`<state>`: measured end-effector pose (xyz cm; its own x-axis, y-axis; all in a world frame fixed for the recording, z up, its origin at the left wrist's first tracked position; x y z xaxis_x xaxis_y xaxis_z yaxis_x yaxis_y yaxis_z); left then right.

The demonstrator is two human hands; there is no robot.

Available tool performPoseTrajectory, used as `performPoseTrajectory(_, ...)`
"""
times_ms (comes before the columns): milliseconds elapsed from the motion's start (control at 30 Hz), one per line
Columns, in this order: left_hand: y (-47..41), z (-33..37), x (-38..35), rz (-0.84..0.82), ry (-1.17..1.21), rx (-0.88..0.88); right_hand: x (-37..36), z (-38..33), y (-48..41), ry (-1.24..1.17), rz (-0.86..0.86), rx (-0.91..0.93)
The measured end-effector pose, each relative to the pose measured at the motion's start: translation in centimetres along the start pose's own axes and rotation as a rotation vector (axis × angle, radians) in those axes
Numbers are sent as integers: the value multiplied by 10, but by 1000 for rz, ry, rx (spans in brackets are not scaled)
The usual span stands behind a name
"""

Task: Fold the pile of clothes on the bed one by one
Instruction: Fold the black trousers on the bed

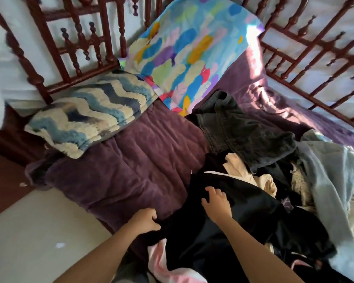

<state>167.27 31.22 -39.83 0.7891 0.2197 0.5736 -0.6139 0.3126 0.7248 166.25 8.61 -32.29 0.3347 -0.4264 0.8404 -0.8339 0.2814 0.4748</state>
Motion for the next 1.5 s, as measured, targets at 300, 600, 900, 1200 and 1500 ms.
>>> performPoseTrajectory(300, -8, -3, 5, -58, 57, -31, -1, -20, -37, 212, -62, 47)
performPoseTrajectory(600, 4, -3, -8, -28, 100, -10, 16, 28, -82, 289, -187, -22)
performPoseTrajectory(900, 26, 14, -5, 119, 145, -3, 25, 35, -60, 241, 104, -39)
performPoseTrajectory(1200, 41, 5, 113, 601, 82, -24, 107, 0, -52, -301, 536, -86)
performPoseTrajectory(1500, 33, -46, 261, 809, 256, -114, 174, -142, -89, -477, 659, -37)
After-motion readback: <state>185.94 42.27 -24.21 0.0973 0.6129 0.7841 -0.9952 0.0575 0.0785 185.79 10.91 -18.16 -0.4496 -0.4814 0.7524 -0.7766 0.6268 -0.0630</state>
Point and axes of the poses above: each hand's wrist, its own y-axis away from the middle knuckle, its own x-axis out of the back of the hand, z = x × y, the point moved 1 cm from there along -y, towards the middle knuckle, and after that the axes turned 7 degrees about -y, right-handed, at the moved point
